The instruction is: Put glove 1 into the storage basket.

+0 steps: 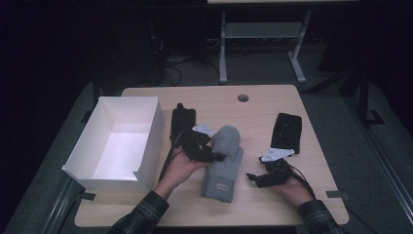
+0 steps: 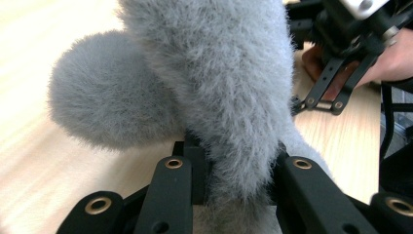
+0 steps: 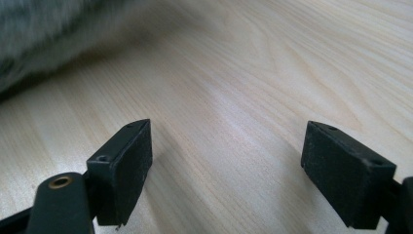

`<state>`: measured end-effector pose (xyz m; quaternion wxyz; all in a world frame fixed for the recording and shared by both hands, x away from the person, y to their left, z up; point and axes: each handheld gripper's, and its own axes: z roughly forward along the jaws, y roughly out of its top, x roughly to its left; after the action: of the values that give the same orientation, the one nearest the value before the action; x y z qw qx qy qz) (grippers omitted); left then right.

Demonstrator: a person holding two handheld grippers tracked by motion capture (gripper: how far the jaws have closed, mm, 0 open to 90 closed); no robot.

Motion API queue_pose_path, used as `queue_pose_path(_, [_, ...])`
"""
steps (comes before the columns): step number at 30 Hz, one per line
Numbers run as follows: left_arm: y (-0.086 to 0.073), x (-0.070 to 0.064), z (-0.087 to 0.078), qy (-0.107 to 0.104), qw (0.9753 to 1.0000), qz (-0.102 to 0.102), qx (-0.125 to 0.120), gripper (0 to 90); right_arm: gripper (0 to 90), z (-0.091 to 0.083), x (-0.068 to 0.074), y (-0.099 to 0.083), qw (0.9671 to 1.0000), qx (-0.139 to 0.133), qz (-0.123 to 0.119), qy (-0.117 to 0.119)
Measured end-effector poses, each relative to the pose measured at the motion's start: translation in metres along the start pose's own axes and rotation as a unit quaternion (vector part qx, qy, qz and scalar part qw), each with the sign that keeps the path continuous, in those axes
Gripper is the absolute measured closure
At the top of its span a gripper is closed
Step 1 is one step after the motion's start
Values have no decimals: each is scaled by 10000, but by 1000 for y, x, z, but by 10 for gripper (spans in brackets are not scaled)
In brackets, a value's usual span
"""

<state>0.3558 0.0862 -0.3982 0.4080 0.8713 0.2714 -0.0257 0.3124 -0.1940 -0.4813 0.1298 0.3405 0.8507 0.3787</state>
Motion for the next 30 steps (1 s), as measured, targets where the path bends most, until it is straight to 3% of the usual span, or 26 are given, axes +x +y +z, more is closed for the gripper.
queue_pose_path(10, [30,-8,-48,399,9983,291,-299,732,189,0,0,0,10000,2,23,1])
queue_pose_path(15, [38,-4,-64,393,9983,275,-318,732,188,0,1,0,10000,5,28,-3])
queue_pose_path(30, [57,9,-145,726,9952,146,-632,732,188,0,0,0,10000,5,9,-15])
